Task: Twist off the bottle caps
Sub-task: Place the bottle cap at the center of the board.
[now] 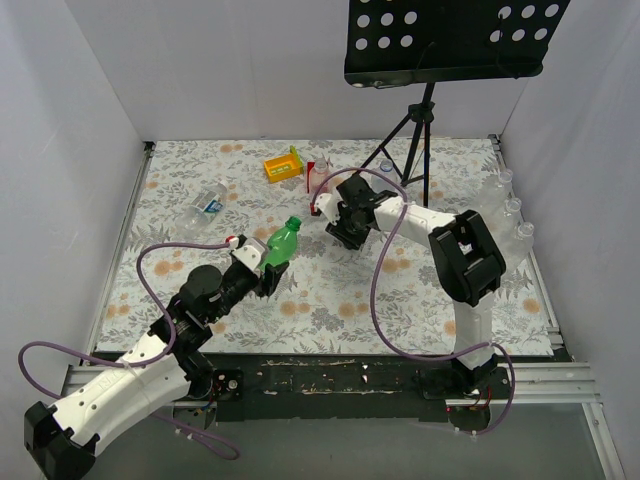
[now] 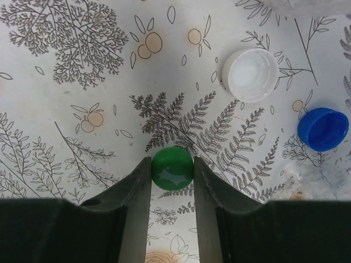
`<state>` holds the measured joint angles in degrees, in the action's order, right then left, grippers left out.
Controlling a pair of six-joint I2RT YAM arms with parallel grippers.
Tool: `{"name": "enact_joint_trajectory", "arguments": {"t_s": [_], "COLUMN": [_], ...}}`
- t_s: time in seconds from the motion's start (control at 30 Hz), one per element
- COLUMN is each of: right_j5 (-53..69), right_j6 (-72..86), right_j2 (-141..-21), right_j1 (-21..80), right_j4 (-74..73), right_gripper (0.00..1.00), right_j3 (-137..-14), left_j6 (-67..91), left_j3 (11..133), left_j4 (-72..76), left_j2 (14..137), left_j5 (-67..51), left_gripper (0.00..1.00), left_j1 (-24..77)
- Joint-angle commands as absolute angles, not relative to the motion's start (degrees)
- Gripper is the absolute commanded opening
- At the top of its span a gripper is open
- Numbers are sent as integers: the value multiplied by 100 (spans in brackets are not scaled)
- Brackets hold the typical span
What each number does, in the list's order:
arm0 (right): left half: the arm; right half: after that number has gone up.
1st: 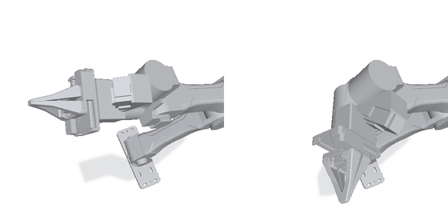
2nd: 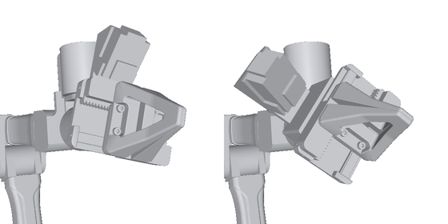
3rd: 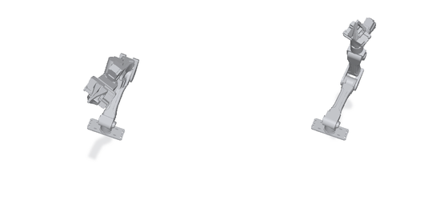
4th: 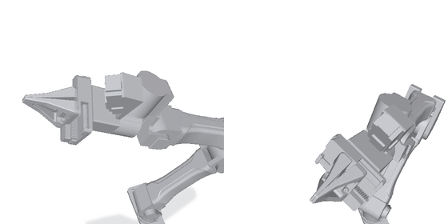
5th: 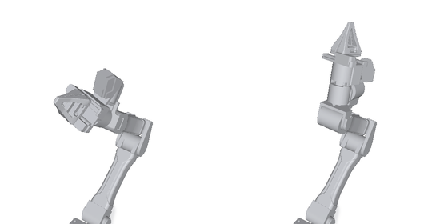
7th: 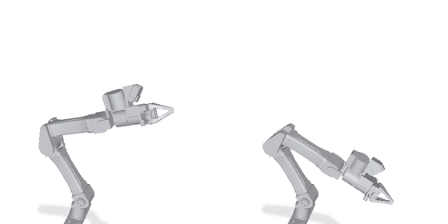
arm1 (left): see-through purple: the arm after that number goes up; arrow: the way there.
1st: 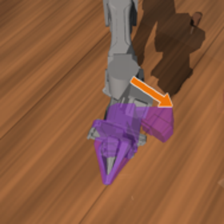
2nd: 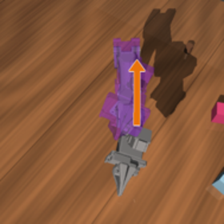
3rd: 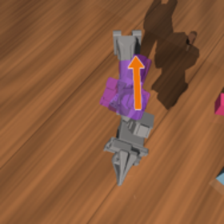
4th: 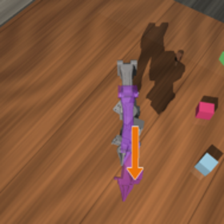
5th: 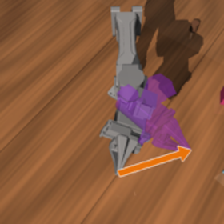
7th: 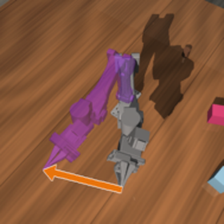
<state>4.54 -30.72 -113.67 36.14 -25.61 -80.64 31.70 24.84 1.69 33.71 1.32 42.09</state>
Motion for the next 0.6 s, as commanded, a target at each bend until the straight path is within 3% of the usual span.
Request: {"name": "enact_joint_trajectory", "arguments": {"t_s": [0.0, 0.13, 0.3, 0.57], "right_j5": [307, 351, 553, 1703], "right_j6": [-2927, -2883, -2865, -3312], "right_j2": [-11478, -11409, -10996, -9732], "right_j1": [3630, 3621, 3630, 3630], "right_j4": [-2742, -2821, -2839, -3172], "right_gripper": [35, 49, 59, 62], "right_j3": [-8367, -8402, -8254, -7455], "left_j6": [3085, 3103, 3120, 3261], "left_j3": [2479, 2487, 2470, 2452], "left_j4": [229, 237, 272, 378], "left_j2": [3357, 3366, 3366, 3287], "left_j5": [97, 53, 0, -413], "left_gripper": [8, 8, 9, 8], "left_j1": [4175, 4184, 4175, 4175]}}
